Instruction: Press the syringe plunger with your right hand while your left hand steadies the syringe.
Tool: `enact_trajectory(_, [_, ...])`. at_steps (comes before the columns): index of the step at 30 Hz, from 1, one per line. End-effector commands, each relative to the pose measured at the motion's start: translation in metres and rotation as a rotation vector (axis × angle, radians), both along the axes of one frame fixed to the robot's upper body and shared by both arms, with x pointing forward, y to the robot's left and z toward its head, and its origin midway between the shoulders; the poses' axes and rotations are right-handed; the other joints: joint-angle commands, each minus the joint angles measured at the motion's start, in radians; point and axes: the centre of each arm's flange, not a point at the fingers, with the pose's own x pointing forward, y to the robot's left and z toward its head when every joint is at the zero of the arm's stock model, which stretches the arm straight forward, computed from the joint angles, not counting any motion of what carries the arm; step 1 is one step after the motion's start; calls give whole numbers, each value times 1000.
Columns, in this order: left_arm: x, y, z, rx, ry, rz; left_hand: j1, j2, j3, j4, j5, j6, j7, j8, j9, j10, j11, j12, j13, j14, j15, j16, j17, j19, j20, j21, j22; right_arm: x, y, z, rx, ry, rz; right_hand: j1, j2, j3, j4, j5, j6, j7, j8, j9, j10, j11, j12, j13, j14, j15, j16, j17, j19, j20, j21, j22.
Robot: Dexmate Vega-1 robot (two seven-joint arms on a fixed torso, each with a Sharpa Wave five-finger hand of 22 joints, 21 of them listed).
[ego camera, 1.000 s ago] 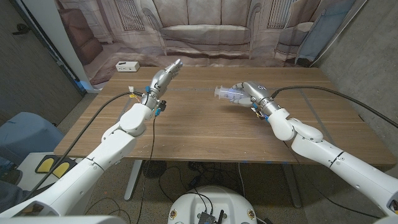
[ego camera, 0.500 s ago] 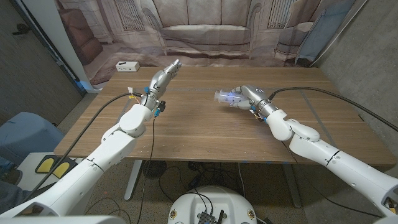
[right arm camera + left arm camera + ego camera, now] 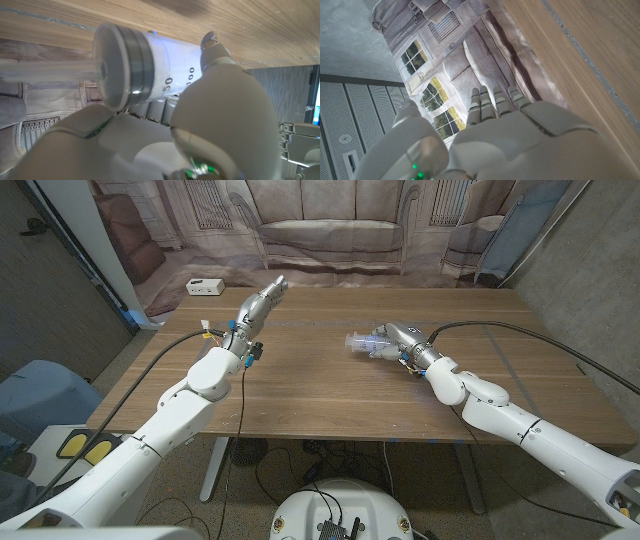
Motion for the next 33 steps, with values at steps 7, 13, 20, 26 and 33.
enact_trajectory(7, [0,-1,-1,6,17,-25,-8,-2,-3,3,2,5,4,3,3,1,-7,1,1,1,11,1,3,-2,3,1,2,8,-3,-11,-75,36,-62,15,164,56,44,4,112,-115,6,1,24,-32,3,5,-6,-51,-7,4,-8,-30,6,0])
enact_trajectory(13, [-3,4,-3,-14,11,-12,-8,-2,-4,3,2,7,4,5,4,3,-11,2,1,0,11,1,3,-3,7,1,2,10,-4,-14,-68,41,-62,15,163,57,41,4,111,-116,6,1,17,-37,0,3,-10,-46,-9,4,-9,-29,8,-1])
enact_trajectory(20, [-6,7,-5,-23,12,-6,-9,-2,-4,3,2,8,3,5,4,1,-15,2,1,-1,11,1,3,-4,9,1,2,10,-3,-16,-75,42,-63,13,163,56,40,4,110,-119,6,1,14,-33,-1,3,-12,-44,-9,6,-10,-27,9,-1])
enact_trajectory(26, [-7,8,-6,-30,10,-6,-9,-2,-4,3,2,8,1,5,4,0,-14,1,1,-1,12,1,3,-4,11,1,2,10,-3,-17,-84,44,-68,11,162,57,39,5,109,-121,6,1,13,-39,-1,2,-16,-44,-11,6,-14,-25,9,-1])
enact_trajectory(33, [-9,8,-7,-35,9,-6,-10,-1,-5,4,2,8,0,6,4,-1,-20,1,1,-1,11,2,3,-5,14,1,2,14,-4,-22,-87,67,-76,-2,166,57,45,7,93,-122,0,1,-7,-36,-8,3,-23,-37,-15,7,-20,-21,10,-1])
